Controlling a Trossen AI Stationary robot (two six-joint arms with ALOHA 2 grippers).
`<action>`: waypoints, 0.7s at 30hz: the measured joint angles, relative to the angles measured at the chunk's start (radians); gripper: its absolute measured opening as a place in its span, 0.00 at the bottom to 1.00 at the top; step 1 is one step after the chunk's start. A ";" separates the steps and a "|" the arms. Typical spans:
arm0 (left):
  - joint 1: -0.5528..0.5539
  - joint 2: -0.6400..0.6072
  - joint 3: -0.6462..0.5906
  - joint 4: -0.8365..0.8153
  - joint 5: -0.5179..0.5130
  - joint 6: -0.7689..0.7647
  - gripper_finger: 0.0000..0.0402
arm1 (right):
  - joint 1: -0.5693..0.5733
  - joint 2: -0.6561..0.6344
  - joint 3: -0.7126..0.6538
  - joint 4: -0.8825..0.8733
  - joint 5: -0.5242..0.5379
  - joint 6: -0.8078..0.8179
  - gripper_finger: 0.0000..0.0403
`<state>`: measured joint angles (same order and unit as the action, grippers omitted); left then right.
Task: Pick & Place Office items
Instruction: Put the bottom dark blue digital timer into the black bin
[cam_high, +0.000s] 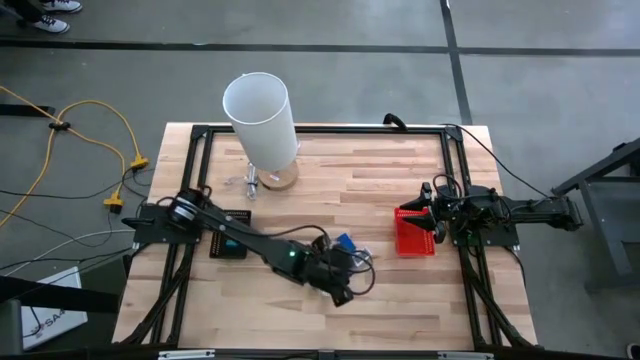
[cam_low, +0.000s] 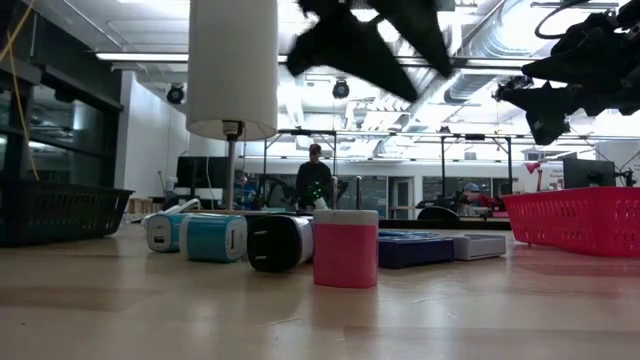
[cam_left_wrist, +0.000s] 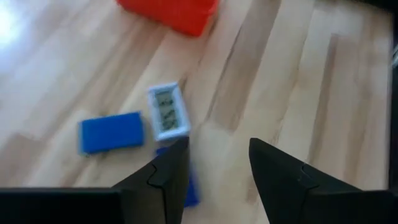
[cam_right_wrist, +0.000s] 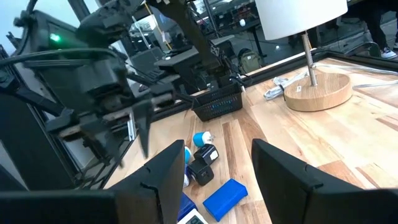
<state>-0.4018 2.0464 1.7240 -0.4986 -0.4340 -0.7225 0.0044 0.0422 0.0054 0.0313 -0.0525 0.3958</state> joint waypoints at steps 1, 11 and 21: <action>0.002 0.006 0.000 -0.006 0.010 -0.024 0.39 | 0.000 0.000 0.000 0.001 0.000 0.000 0.43; 0.050 0.052 0.000 -0.035 0.073 -0.165 0.38 | 0.000 0.019 0.000 -0.001 -0.002 0.000 0.43; 0.091 0.088 0.003 -0.024 0.153 -0.117 0.39 | 0.000 0.021 0.000 -0.002 0.000 0.000 0.43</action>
<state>-0.3106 2.1348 1.7269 -0.5223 -0.2809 -0.8391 0.0044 0.0631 0.0052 0.0296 -0.0521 0.3958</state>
